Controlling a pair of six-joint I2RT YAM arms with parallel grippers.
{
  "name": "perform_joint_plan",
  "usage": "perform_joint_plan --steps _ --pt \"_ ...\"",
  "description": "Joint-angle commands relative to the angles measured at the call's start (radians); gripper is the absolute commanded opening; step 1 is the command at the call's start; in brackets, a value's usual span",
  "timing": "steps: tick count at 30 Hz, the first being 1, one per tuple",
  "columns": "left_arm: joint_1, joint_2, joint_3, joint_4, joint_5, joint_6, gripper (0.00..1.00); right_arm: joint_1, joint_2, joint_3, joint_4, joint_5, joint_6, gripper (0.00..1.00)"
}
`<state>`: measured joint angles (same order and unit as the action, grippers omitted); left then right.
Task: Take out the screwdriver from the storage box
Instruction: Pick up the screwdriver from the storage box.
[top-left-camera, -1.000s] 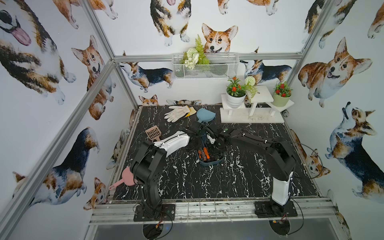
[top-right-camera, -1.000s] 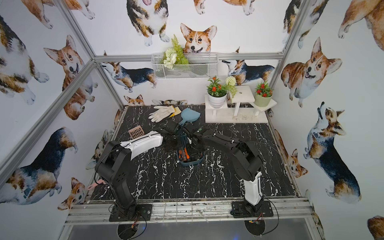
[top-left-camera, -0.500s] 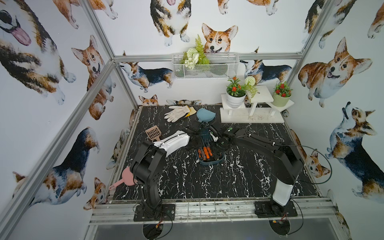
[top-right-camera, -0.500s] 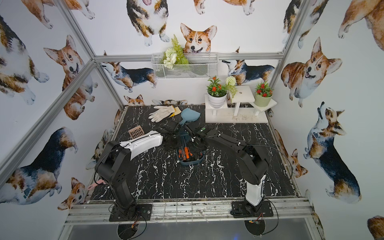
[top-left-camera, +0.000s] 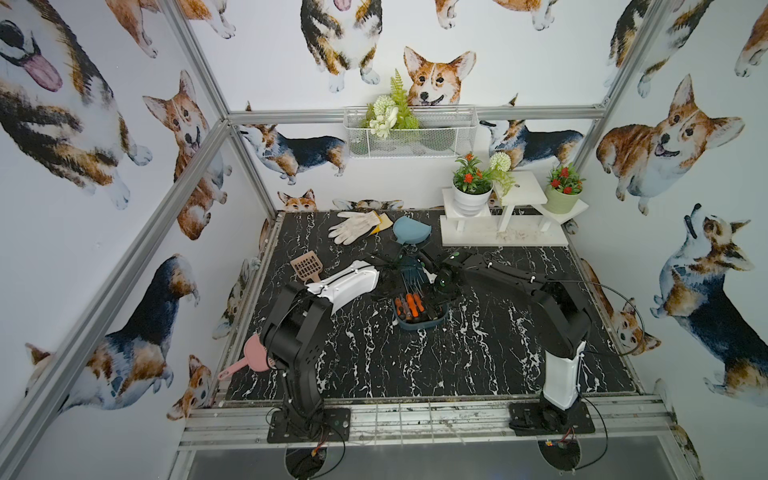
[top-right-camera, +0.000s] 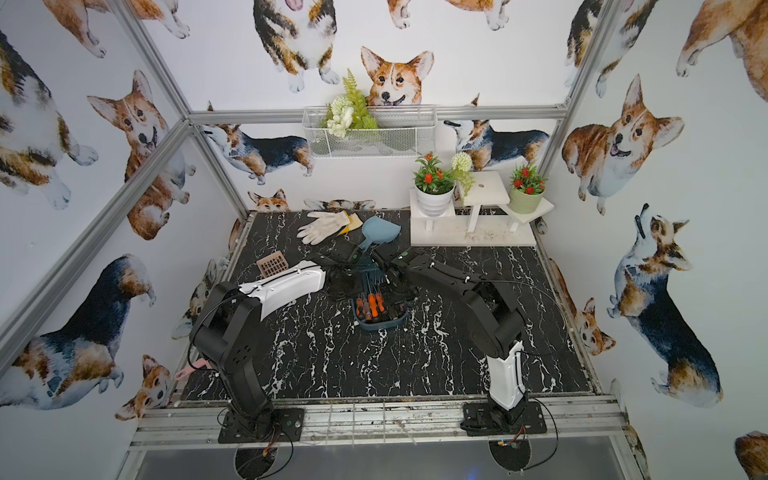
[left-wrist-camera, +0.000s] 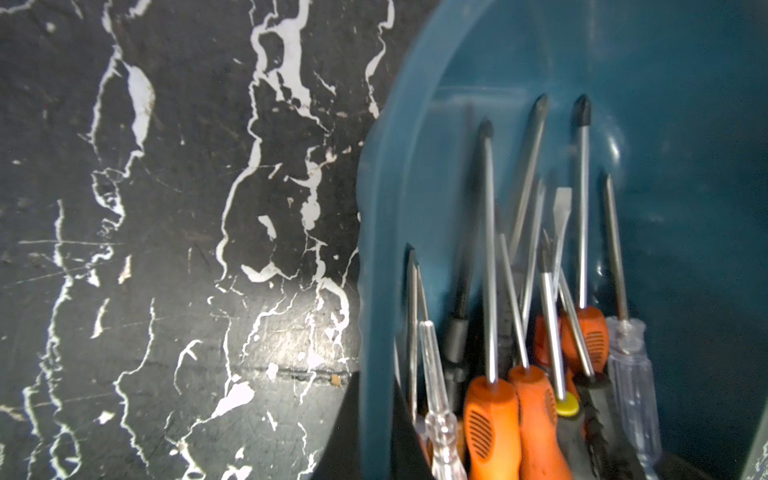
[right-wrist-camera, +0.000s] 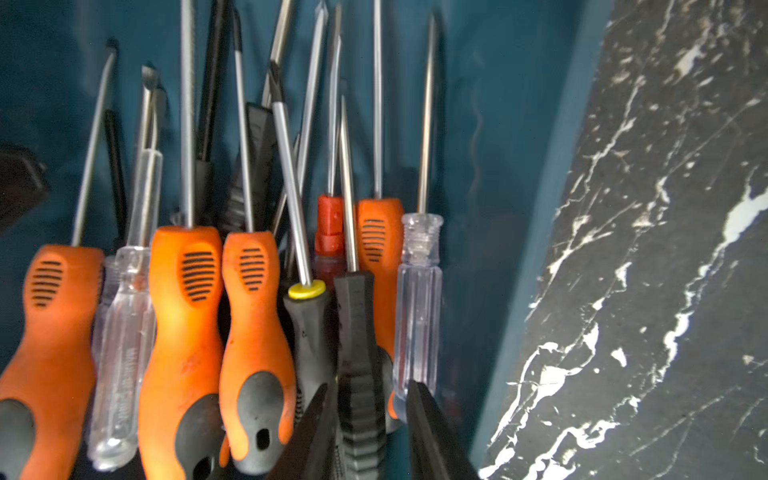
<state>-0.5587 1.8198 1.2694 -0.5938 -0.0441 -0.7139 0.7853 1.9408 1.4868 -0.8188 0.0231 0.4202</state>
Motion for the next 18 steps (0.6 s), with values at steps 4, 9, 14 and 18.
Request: perform_joint_plan --steps 4,9,14,18 --pt "0.000 -0.015 0.022 0.028 -0.002 0.011 0.00 0.002 0.036 0.004 -0.040 -0.091 -0.001 0.30" --pt "-0.001 -0.015 0.026 0.038 -0.004 0.016 0.00 0.007 0.040 0.003 -0.039 -0.147 -0.007 0.25" --pt "-0.001 -0.016 0.034 0.043 -0.002 0.013 0.00 0.008 0.041 0.001 -0.045 -0.136 -0.003 0.19" --pt "-0.002 -0.025 0.032 0.042 -0.014 0.013 0.00 0.007 0.010 -0.012 -0.031 -0.101 0.015 0.16"
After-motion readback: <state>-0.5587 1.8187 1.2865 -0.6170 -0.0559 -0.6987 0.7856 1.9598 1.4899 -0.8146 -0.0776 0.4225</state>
